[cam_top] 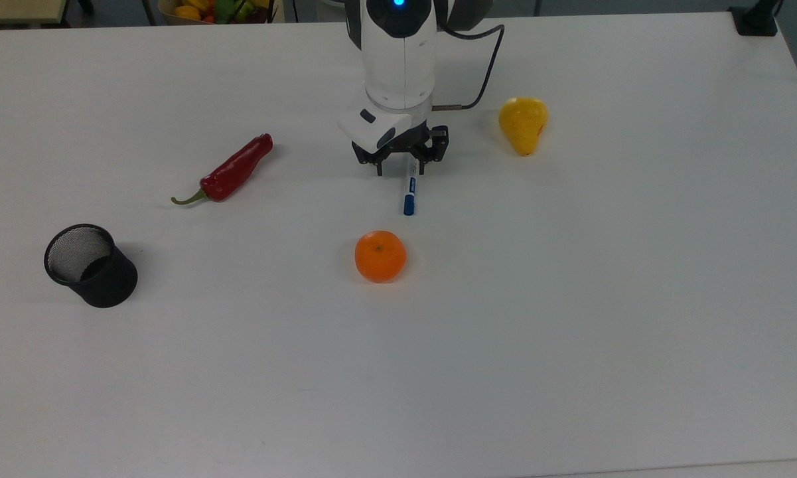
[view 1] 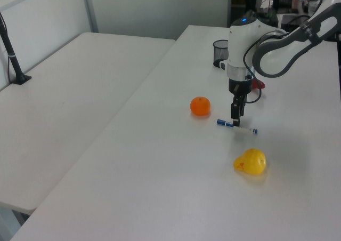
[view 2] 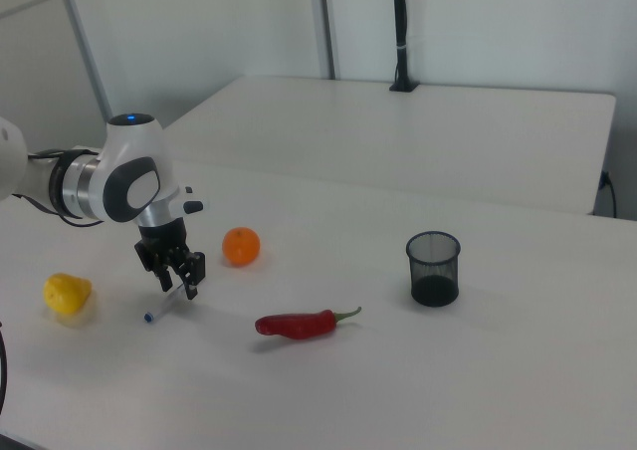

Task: Place marker
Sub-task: 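Close the gripper on the white marker and lift it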

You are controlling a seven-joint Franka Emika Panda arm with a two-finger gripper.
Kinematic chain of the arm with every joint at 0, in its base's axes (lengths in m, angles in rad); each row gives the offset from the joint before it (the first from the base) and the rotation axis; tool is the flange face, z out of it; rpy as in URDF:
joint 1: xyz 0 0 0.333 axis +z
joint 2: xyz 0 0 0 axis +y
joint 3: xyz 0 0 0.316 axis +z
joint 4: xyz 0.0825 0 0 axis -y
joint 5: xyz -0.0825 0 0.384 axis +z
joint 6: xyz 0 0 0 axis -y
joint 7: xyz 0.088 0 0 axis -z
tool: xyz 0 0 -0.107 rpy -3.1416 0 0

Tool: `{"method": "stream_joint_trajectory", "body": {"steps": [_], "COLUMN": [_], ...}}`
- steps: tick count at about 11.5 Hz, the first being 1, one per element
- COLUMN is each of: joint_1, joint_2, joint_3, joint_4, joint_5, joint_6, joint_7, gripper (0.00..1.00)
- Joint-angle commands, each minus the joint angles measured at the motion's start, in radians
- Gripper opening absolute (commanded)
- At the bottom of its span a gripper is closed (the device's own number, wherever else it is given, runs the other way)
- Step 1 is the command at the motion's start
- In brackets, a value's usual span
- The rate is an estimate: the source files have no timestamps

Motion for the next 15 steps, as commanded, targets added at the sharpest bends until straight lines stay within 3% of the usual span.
{"method": "stream_joint_trajectory", "body": {"steps": [1, 5, 6, 7, 8, 9, 15], "joint_1": [0.004, 0.0, -0.002, -0.003, -0.005, -0.006, -0.023], "joint_2": [0.005, 0.013, 0.017, 0.019, 0.017, 0.017, -0.015], "joint_3": [0.014, 0.025, 0.035, 0.037, 0.037, 0.037, 0.037], "joint_4": [-0.015, -0.015, -0.015, -0.015, -0.014, -0.014, -0.011], "joint_5": [-0.019, -0.025, -0.039, -0.04, -0.042, -0.042, -0.042], "joint_6": [0.03, 0.032, 0.03, 0.03, 0.03, 0.03, 0.011], "joint_7": [0.022, 0.022, 0.024, 0.037, 0.045, 0.045, 0.067], "gripper": [0.53, 0.52, 0.47, 0.34, 0.14, 0.03, 0.0]}}
